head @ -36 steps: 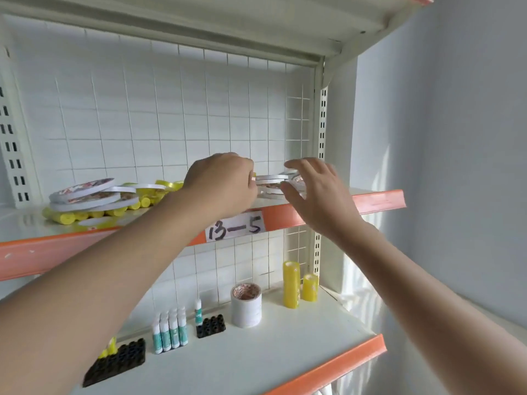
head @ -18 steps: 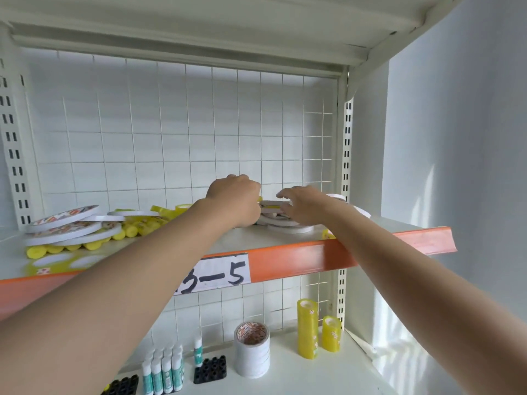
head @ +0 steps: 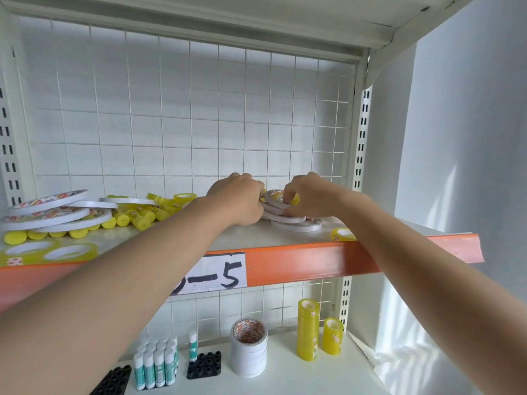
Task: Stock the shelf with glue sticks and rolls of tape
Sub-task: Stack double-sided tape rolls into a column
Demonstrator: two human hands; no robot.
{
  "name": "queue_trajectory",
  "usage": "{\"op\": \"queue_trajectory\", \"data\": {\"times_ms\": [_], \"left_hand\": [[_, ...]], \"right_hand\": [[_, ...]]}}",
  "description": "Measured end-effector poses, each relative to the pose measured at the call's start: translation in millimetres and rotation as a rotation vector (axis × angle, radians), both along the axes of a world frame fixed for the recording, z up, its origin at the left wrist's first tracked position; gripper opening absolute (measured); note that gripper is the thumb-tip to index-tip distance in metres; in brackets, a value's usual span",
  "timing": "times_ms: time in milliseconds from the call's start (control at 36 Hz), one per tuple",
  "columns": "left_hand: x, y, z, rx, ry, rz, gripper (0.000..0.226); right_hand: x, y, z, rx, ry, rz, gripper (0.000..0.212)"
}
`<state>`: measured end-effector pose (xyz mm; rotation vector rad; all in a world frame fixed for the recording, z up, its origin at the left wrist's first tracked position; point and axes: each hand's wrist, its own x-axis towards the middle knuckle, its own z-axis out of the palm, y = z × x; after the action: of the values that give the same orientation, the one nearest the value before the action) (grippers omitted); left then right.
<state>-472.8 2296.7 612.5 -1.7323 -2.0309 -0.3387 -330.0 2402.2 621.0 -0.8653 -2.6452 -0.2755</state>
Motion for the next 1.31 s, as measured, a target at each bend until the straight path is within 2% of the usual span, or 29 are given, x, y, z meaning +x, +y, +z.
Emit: {"op": "queue_trajectory", "data": {"times_ms": [194,333,444,611,806,861,972,1028,1139,1250,1306], "left_hand": [[-3,-3,0,-0.031,-0.114,-0.016,0.026],[-4,-11,2,0.037,-0.176,-0.016,0.019],[-2,-21,4,0.028,-0.191,0.021,0.02],[0,-30,6,0.017,-0.157,0.074,0.022],[-3,-26,2,0.051,-0.18,0.029,0.022],[0,-24,6,0.11,-0.379,-0.024,0.019],[17,-27,20,0.168,-1.216,-0.233,0.021],[25,-34,25,0.231,-1.468,-0.332,0.022],[31,-48,31,0.35,-1.67,-0.442,0.024],[29,-61,32,0.372,-1.576,-0.473,0.015],[28,-71,32,0.384,-1.59,-0.544,0.014]], "right_hand": [[2,-2,1,0.003,-0.032,-0.009,0.027],[12,-9,5,0.036,-0.029,0.001,0.025],[21,-19,12,0.018,0.005,0.037,0.016],[32,-34,13,0.026,0.079,0.044,0.004],[38,-49,5,0.12,0.249,0.071,0.006],[37,-54,2,0.157,0.303,0.089,0.007],[33,-64,-4,0.202,0.401,0.113,0.014],[33,-69,-5,0.226,0.434,0.127,0.016],[33,-81,-7,0.249,0.461,0.165,0.017],[34,-97,-13,0.289,0.535,0.21,0.015],[33,-105,-20,0.281,0.585,0.239,0.016]]}}
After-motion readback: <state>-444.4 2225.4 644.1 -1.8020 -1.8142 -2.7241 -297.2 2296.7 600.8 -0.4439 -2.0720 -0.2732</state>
